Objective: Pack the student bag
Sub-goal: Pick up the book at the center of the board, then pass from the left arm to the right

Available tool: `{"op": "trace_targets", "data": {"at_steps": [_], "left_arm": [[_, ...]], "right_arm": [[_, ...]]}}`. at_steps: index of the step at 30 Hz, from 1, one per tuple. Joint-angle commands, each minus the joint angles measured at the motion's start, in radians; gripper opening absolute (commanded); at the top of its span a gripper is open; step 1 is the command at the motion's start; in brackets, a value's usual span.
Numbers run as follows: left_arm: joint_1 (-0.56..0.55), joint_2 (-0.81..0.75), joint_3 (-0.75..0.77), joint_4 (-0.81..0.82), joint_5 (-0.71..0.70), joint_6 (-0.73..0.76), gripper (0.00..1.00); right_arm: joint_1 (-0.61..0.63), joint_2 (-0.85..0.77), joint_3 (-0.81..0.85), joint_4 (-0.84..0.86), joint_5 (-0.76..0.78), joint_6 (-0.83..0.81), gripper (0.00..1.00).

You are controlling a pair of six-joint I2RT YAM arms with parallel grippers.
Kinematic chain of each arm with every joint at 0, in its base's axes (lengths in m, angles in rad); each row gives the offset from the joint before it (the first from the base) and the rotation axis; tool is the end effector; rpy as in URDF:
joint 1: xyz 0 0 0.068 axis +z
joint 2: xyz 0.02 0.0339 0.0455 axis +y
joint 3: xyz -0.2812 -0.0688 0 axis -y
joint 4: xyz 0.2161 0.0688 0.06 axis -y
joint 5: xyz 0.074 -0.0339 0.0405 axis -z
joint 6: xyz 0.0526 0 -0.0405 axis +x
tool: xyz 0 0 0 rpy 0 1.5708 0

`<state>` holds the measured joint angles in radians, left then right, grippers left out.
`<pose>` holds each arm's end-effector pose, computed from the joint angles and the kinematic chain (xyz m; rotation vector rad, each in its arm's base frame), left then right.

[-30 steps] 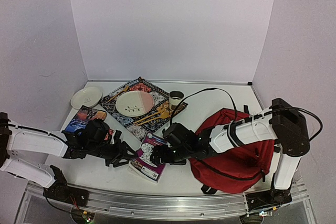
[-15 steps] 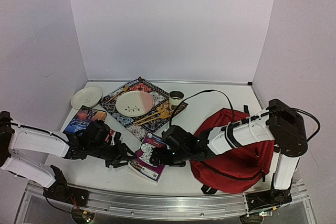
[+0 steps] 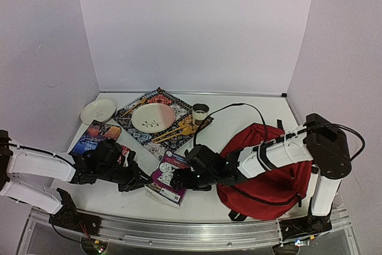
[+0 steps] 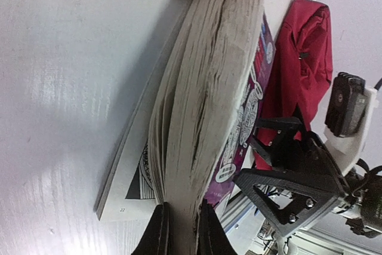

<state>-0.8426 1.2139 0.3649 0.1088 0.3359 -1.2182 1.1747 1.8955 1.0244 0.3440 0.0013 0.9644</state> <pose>0.1208 -0.1615 0.1710 -0.3068 2.6989 -1.2605 0.1560 0.3729 0.1896 -0.2481 2.3595 1.1957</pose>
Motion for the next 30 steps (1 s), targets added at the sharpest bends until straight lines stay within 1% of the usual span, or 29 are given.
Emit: {"op": "trace_targets", "data": {"at_steps": [1,7,12,19,25,30], "left_arm": [[-0.002,-0.108,0.003,0.078,-0.02,-0.06,0.0],[-0.001,-0.22,-0.021,0.094,-0.062,-0.12,0.0],[-0.001,-0.271,-0.054,0.146,-0.069,-0.168,0.0],[-0.001,-0.287,-0.087,0.219,-0.049,-0.21,0.0],[-0.001,-0.317,-0.12,0.267,-0.041,-0.248,0.0],[-0.001,-0.354,-0.16,0.301,-0.039,-0.288,0.0]], "right_arm": [[0.011,-0.093,-0.055,0.077,0.026,0.026,0.87],[0.01,-0.179,-0.167,0.243,0.013,0.093,0.93],[0.01,-0.21,-0.225,0.395,0.006,0.143,0.94],[0.01,-0.142,-0.252,0.577,-0.045,0.213,0.93],[0.01,-0.05,-0.233,0.671,-0.071,0.254,0.89],[0.008,-0.016,-0.245,0.744,-0.064,0.282,0.86]]}}
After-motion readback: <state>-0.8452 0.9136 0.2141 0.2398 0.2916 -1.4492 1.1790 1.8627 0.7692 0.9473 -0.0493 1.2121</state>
